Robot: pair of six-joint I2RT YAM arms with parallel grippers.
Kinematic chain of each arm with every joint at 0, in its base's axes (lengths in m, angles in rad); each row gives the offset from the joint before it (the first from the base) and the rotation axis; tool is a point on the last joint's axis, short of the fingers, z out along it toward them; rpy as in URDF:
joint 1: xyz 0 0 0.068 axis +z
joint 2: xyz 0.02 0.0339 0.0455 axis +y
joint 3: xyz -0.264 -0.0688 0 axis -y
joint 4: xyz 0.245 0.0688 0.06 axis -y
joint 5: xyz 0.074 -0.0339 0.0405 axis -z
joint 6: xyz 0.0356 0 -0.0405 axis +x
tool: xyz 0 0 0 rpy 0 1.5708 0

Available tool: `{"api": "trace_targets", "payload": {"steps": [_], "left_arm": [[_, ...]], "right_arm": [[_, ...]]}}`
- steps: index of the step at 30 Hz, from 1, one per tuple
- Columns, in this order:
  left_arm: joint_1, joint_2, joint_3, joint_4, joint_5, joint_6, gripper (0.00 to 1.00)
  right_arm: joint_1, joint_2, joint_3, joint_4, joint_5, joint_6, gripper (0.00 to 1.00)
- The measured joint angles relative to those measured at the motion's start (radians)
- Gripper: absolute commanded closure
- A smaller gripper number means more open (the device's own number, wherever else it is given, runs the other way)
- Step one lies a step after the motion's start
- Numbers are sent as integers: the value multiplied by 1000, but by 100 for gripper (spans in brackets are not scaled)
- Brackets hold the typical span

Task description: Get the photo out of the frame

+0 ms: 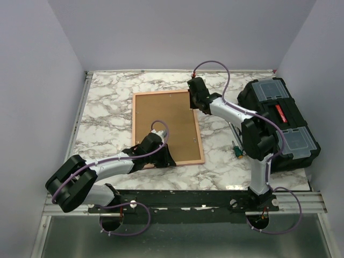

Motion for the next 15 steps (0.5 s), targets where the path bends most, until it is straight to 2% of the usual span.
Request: {"api": "trace_targets", "payload": {"steps": [15], "left_arm": [[0,19,1,25,8,-6,88]], "right_arm": [[-10,-72,-75,-12,-145,4,99]]}}
